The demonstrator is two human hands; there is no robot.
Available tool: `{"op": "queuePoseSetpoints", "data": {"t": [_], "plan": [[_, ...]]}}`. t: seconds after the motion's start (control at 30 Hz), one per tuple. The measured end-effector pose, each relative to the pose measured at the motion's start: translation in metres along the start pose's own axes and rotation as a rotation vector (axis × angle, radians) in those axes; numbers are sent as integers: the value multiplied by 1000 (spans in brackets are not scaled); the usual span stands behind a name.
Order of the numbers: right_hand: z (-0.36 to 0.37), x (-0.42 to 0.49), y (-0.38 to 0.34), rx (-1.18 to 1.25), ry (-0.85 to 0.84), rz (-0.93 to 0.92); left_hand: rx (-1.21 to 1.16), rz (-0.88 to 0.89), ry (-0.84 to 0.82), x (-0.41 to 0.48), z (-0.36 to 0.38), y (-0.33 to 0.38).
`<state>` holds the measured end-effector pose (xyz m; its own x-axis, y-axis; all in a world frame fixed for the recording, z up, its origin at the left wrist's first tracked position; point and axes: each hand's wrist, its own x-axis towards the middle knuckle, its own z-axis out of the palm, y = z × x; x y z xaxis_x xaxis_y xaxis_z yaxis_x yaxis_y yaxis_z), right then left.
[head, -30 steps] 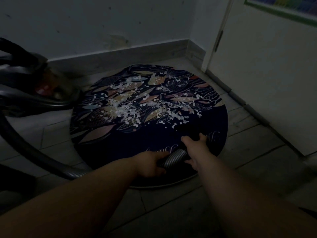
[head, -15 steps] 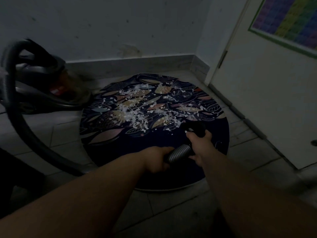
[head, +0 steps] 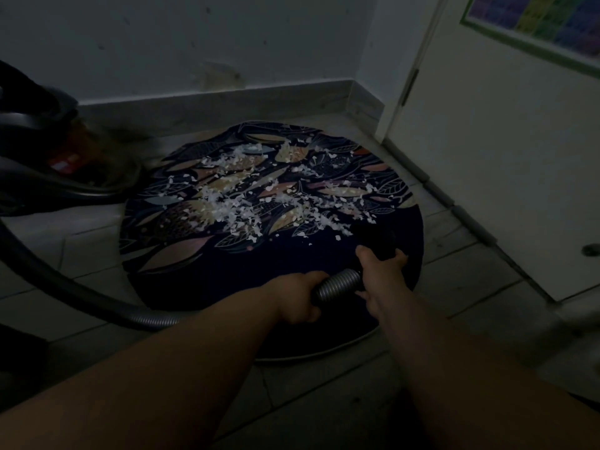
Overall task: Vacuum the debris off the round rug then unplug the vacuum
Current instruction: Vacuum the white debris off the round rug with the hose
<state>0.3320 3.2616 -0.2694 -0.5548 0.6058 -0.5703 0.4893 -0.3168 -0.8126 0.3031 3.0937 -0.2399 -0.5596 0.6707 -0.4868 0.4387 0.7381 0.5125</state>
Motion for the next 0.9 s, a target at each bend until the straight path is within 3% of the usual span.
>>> {"op": "queuePoseSetpoints", "data": {"t": [0.3, 0.9], "plan": [[-14, 33, -2, 25, 46, 55, -14, 29, -34, 33, 4, 11], [0, 19, -3, -66, -158, 90, -35, -26, -17, 6, 4, 4]]}}
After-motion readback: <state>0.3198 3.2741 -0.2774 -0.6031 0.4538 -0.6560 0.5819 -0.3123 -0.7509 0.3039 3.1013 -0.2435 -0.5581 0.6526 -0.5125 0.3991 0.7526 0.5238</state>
